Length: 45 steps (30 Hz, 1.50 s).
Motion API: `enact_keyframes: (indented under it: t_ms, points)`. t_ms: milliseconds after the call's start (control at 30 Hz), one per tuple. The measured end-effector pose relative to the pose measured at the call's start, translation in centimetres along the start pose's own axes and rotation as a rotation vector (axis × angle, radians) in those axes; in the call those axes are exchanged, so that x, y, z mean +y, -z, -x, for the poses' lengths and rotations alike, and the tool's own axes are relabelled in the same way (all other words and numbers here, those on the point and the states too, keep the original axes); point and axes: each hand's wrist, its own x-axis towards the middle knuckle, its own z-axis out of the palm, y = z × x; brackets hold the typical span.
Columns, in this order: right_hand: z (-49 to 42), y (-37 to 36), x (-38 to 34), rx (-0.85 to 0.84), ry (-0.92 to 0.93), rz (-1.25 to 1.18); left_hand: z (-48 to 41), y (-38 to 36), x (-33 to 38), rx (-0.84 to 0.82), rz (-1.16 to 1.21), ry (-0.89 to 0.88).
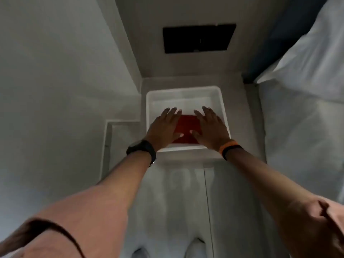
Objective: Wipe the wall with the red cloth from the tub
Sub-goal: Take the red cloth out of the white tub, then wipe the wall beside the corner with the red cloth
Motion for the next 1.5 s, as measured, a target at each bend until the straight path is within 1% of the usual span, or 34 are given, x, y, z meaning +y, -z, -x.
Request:
enact_keyframes:
  t_ms: [100,133,167,200,267,333,433,533,667,767,833,900,967,1033,1100,1200,1300,1400,1500]
  points:
    - [-1.3,-1.7,1.0,-0.116,-0.071,-0.001,-1.4,-2.1,-0.1,-0.193,0.032,0.011]
    - [-1.4,-1.9,1.1,-0.154,-0.088,0.015,-1.6,-2.3,-0.1,-0.236,0.041,0.029]
    - [-1.6,-2.4,1.2,-0.168,-0.088,0.043,-1.8,-2.7,0.0,-0.245,0.052,0.040]
    - [-1.5,-2.9,1.2,-0.177,-0.090,0.068,-1.8,-2.9,0.3,-0.233,0.067,0.052]
    - [-1.8,-3.0,1.1,-0.152,-0.093,0.087,-2.2,-2.8,0.7,-0.146,0.089,0.042]
    - [-2.2,-2.9,0.6,-0.084,-0.092,0.076,-2.7,-2.7,1.0,-0.068,0.081,0.045]
    - [-2.3,-3.2,-0.1,0.032,-0.058,0.019,-2.9,-2.6,1.3,-0.023,0.124,0.076]
    - [-2.0,-3.0,-0.4,0.108,-0.017,-0.043,-2.4,-2.2,1.2,0.045,0.174,0.088]
    - [-1.3,-0.3,-1.8,0.226,0.020,-0.106,-0.8,0.4,0.8,0.183,0.193,0.104]
    - [-0.1,2.2,-4.0,0.337,0.078,-0.151,1.7,3.6,-0.2,0.276,0.173,0.117]
    - [1.1,3.1,-6.1,0.380,0.114,-0.189,4.4,5.4,-1.0,0.317,0.168,0.117]
    - [2.8,3.1,-8.7,0.374,0.145,-0.244,8.0,6.4,-1.8,0.340,0.199,0.152]
    - [4.9,1.8,-11.4,0.348,0.145,-0.278,12.4,5.9,-2.8,0.325,0.251,0.205]
    - [7.4,-1.1,-14.0,0.291,0.143,-0.325,17.0,4.0,-3.9,0.291,0.302,0.252]
    - [9.9,-5.3,-16.4,0.188,0.155,-0.392,21.7,0.7,-5.0,0.234,0.402,0.344]
    - [13.1,-13.3,-19.5,0.006,0.169,-0.427,28.3,-6.3,-6.8,0.065,0.578,0.525]
    - [15.6,-22.4,-22.3,-0.120,0.220,-0.401,34.3,-14.3,-8.7,-0.095,0.738,0.618]
    - [17.3,-31.4,-24.3,-0.188,0.221,-0.420,39.2,-21.6,-10.5,-0.138,0.830,0.721]
    - [18.5,-39.3,-25.9,-0.204,0.190,-0.471,42.8,-27.8,-11.6,-0.147,0.807,0.776]
